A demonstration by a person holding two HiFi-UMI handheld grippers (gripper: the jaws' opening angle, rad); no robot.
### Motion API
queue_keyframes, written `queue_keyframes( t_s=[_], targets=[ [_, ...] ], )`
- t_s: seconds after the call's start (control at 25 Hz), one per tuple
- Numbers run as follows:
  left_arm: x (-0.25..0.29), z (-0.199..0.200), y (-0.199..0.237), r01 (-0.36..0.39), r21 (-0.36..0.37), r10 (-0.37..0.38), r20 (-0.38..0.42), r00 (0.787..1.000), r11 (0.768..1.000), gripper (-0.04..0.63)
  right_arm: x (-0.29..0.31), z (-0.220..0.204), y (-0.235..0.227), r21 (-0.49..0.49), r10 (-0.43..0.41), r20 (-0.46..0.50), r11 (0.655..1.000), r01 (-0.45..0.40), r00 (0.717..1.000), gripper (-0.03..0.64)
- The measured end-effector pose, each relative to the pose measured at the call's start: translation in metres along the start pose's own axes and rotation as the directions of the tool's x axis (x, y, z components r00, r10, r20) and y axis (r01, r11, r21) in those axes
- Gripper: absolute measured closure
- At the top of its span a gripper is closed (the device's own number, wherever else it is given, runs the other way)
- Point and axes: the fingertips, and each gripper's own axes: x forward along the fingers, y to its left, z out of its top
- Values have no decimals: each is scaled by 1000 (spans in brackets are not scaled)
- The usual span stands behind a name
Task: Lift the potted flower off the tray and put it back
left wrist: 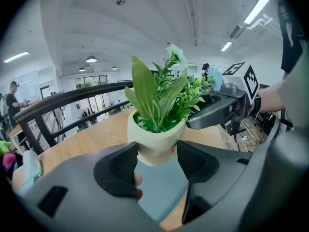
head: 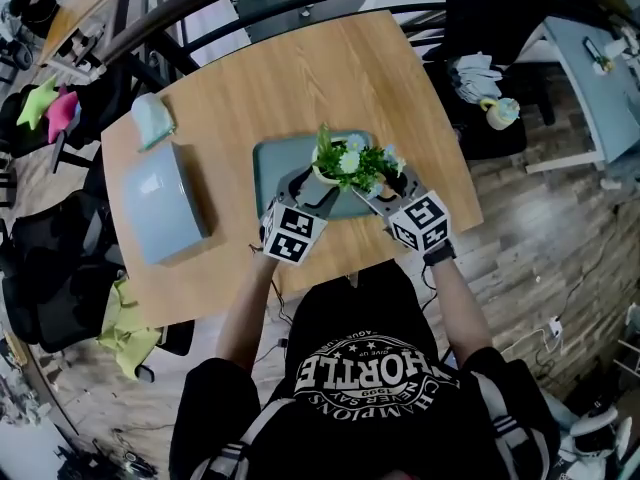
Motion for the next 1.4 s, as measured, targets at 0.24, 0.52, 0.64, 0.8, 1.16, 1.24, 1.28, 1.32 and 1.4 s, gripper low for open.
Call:
queue_keyframes(
  t_s=[0.24,0.52,0.64,0.8,1.16,1.24,1.28,1.32,1.4],
  targets=[
    [28,-11,11,-16,5,16,-27,1000,1000,318,18,-18,-23,9,10,-30,1000,-10,999,342],
    [55,-28,22,-55,-25,54,-47,997,998,319,40,-40,-43,15,59,-62,998,-59,996,344],
    [65,-38,27,-67,-31,65,-64,996,997,318,50,-50,-49,26,70,-74,997,-68,995,344],
    [74,-48,37,-76,-44,73,-70,995,996,318,64,-57,-54,27,84,-90,996,-82,992,344],
    [94,-68,52,-75,-62,70,-77,995,995,319,89,-75,-63,8,79,-125,997,-79,989,344],
    [96,-73,52,-73,-67,68,-80,994,995,319,91,-79,-64,9,79,-131,997,-79,988,344],
    [97,-75,53,-73,-70,67,-79,995,995,319,93,-81,-64,9,79,-134,997,-79,988,344],
    [99,-77,53,-72,-74,67,-78,995,995,319,94,-82,-64,8,79,-136,997,-78,988,344],
    [101,-80,54,-71,-81,65,-77,995,994,319,96,-85,-65,3,77,-142,997,-78,987,344]
  ],
)
